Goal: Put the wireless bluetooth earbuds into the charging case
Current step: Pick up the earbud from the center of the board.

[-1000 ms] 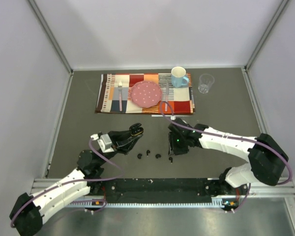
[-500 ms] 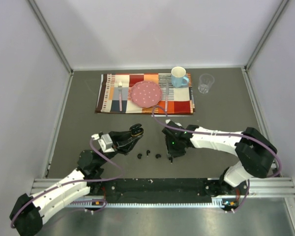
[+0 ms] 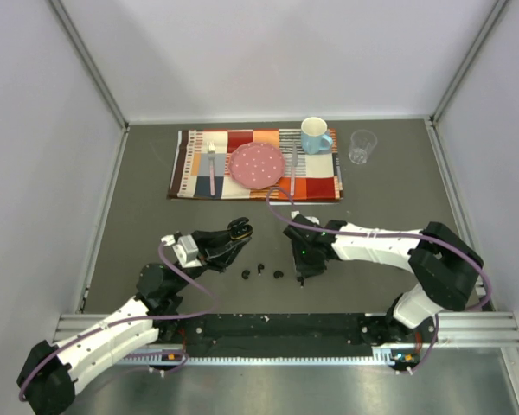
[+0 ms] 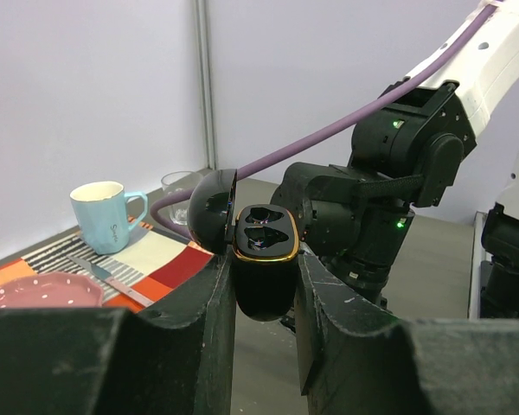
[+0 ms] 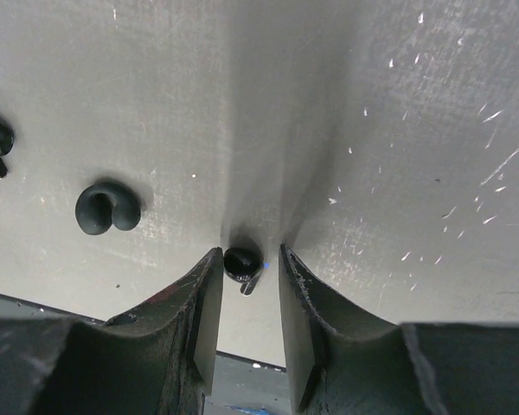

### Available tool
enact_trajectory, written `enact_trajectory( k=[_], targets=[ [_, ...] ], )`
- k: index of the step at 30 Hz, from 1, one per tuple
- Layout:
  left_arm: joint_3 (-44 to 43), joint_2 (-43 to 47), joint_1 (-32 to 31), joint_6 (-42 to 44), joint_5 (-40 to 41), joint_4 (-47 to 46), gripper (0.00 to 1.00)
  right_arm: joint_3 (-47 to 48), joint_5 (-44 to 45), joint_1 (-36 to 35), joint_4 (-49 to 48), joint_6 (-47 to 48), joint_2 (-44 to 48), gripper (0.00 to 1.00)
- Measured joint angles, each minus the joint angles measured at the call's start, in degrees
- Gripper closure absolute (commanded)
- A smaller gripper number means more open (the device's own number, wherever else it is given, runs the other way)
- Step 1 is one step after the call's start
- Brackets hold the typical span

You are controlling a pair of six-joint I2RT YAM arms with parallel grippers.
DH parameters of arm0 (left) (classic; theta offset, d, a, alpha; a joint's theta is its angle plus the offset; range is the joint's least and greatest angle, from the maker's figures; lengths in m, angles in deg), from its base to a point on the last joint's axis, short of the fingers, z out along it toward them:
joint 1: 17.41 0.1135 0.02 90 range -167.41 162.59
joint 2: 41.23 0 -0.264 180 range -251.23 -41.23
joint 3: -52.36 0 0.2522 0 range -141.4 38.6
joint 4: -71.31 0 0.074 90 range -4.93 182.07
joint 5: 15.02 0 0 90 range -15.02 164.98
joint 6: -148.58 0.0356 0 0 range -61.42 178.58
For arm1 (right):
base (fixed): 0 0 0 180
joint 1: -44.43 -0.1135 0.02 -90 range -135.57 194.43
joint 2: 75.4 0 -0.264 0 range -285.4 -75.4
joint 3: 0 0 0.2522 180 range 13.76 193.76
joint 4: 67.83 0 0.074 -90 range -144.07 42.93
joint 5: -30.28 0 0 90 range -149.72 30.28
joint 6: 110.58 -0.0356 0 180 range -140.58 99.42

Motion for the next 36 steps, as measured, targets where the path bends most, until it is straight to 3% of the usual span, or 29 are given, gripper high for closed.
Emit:
enact_trajectory(
  k=[20,31,36],
  targets=[
    [0.00,-0.02,0.00,-0.22,1.03,0.00,1.00,0.46,0.74,-1.64,0.26,-1.01,-0.98,0.70],
    [0.02,-0.02,0.00,-0.24,1.05,0.02,1.00,0.83,1.36,-1.64,1.18,-1.20,-1.40,0.82],
    [0.02,-0.04,0.00,-0.24,1.05,0.02,1.00,1.05,1.53,-1.64,1.49,-1.42,-1.57,0.98]
  ],
)
